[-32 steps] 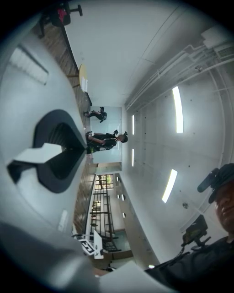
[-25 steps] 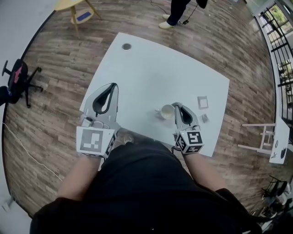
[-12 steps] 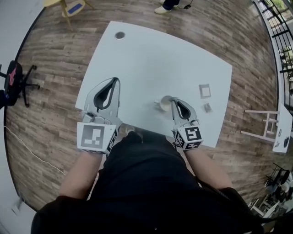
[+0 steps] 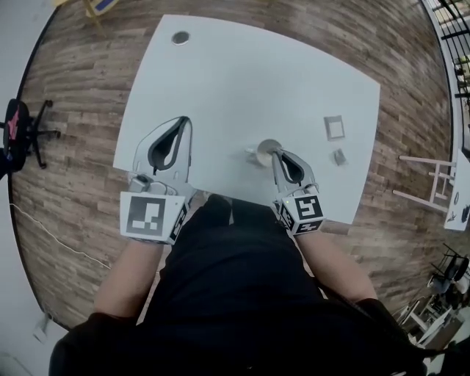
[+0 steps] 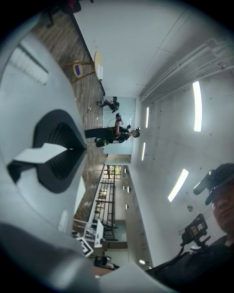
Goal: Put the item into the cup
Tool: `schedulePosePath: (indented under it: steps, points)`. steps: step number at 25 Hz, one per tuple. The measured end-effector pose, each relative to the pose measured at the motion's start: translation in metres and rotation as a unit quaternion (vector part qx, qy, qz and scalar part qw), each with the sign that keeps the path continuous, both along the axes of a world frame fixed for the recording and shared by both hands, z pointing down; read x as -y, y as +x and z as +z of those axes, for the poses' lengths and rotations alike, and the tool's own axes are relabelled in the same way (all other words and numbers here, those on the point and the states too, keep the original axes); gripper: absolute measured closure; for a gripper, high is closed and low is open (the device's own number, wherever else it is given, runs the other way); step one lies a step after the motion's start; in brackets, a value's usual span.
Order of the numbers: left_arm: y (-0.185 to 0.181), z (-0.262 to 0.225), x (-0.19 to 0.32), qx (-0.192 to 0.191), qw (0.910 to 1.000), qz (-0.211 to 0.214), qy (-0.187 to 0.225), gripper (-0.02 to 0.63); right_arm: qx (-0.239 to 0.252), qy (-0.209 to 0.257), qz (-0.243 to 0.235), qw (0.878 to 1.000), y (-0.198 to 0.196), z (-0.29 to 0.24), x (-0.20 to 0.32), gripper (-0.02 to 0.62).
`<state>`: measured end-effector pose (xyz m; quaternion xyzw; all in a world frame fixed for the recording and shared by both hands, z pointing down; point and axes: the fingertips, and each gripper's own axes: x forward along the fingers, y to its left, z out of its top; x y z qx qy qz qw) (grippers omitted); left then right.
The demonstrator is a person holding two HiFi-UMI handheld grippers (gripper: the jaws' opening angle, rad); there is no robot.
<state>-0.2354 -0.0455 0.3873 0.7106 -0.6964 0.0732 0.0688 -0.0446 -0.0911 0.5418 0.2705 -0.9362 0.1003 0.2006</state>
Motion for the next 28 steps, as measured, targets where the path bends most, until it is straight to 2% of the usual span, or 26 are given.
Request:
schedulePosePath:
  steps: [7, 12, 15, 17, 28]
  points:
    - [0.001, 0.016, 0.008, -0.003, 0.9997, 0.011, -0.023, 0.6, -0.014, -0.018, 0.001, 1.0, 0.002, 0.017, -0.001, 0.566]
    - [0.005, 0.023, 0.014, -0.01, 0.9994, 0.014, -0.03, 0.6, -0.015, -0.029, -0.017, 0.999, -0.001, 0.021, -0.004, 0.559]
    - [0.004, 0.025, 0.014, -0.015, 0.9992, 0.01, -0.036, 0.6, -0.012, -0.03, -0.027, 0.999, -0.005, 0.02, -0.01, 0.49]
    - [0.005, 0.026, 0.014, -0.018, 0.999, 0.008, -0.039, 0.6, -0.013, -0.031, -0.029, 0.999, -0.004, 0.021, -0.013, 0.489]
    - [0.023, 0.033, 0.01, -0.02, 0.9987, 0.032, -0.035, 0.6, -0.004, -0.01, 0.004, 1.0, 0.01, 0.013, -0.006, 0.489]
